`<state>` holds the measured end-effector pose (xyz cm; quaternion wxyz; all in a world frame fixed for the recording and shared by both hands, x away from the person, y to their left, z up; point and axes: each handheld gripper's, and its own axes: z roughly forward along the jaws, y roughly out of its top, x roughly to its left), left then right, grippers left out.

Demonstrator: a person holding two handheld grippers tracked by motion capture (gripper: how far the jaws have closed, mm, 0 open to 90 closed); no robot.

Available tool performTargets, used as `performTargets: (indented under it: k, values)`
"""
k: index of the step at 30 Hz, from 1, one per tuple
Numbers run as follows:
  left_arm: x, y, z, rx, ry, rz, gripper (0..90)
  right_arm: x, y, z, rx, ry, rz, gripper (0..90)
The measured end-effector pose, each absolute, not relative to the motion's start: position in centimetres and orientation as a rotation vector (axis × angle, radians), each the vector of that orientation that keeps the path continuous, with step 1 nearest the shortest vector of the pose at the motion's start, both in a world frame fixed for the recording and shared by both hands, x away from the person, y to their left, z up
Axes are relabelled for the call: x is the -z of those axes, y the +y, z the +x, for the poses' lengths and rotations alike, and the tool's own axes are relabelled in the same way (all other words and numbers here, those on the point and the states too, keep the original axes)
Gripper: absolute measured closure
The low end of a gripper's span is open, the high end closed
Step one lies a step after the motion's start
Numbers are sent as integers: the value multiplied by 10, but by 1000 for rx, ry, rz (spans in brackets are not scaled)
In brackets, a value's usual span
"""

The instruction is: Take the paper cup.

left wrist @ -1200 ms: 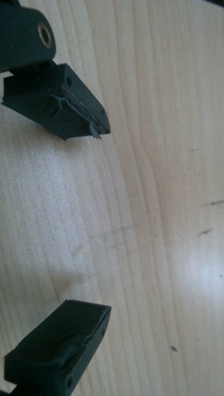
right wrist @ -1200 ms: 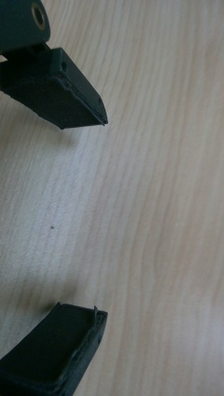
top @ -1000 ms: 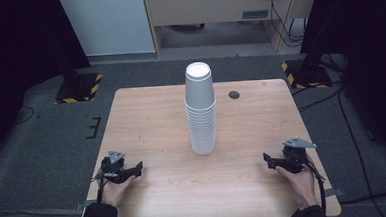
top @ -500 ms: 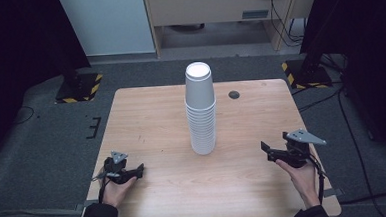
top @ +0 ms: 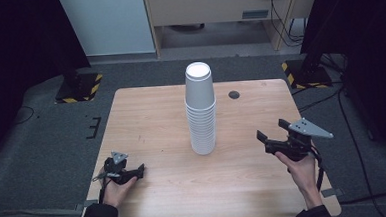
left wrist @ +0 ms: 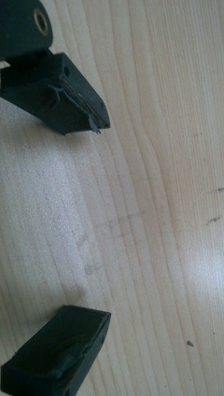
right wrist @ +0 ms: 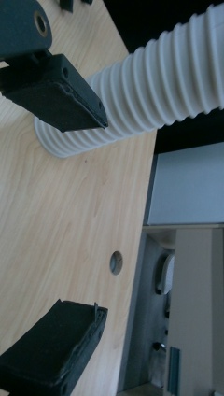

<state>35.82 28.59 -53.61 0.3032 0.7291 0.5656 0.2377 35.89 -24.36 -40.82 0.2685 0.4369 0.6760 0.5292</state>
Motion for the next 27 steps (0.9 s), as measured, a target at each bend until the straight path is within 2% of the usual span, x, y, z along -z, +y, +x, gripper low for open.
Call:
performTargets:
  k: [17, 27]
  values:
    - [537, 285, 360, -617, 1506, 1947, 2, 351, -210, 373, -1575, 1746, 1076, 77]
    - [537, 285, 360, -614, 1504, 1951, 0, 332, -189, 385, -1589, 1743, 1050, 89]
